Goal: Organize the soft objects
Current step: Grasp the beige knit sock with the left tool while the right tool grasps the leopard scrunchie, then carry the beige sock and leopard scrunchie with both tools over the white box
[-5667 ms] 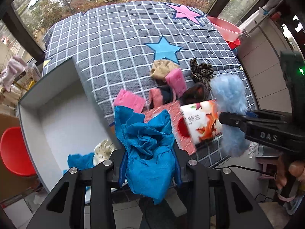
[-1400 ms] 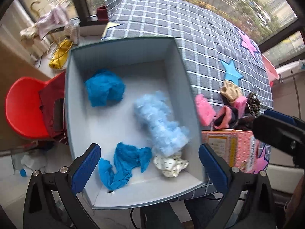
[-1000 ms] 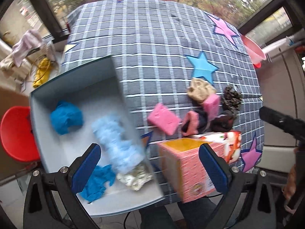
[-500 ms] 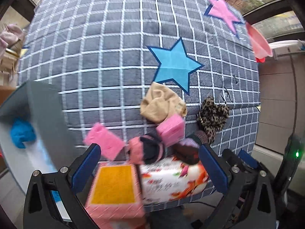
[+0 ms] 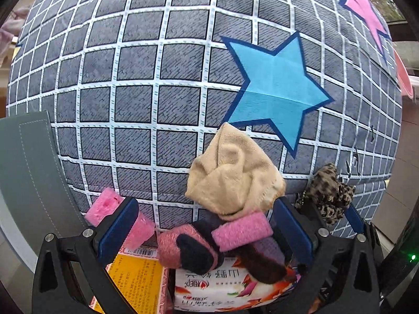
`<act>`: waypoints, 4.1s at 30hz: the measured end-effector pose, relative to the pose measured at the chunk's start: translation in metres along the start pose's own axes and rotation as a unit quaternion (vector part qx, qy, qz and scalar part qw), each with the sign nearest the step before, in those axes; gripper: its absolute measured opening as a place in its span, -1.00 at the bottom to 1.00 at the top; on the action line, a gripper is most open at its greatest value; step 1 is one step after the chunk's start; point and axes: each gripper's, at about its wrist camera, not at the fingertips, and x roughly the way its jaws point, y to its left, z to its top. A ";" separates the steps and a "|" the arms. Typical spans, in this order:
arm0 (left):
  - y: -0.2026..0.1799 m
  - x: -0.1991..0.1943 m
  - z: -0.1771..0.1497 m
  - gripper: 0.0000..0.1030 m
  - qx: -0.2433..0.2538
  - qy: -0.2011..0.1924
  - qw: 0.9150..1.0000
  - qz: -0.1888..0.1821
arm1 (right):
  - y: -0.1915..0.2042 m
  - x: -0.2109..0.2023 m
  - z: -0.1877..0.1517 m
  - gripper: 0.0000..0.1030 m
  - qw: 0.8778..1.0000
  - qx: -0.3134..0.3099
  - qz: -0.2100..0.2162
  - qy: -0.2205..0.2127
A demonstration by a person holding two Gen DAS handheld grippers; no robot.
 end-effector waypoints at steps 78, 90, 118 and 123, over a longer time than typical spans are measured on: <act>-0.048 -0.039 -0.258 -0.36 0.432 -0.123 0.893 -0.019 | -0.009 -0.093 -0.179 -0.32 0.992 0.122 0.034 0.014; 0.022 -0.040 -0.288 -0.36 0.440 -0.153 0.885 -0.017 | 0.066 -0.089 -0.203 -0.32 0.998 0.032 0.029 0.035; 0.191 -0.084 -0.292 -0.36 0.211 -0.251 0.943 -0.055 | 0.228 -0.090 -0.220 -0.32 0.973 -0.214 0.068 0.061; 0.233 -0.096 -0.280 -0.36 0.121 -0.279 0.951 -0.055 | 0.255 -0.100 -0.213 -0.32 0.967 -0.236 0.081 0.050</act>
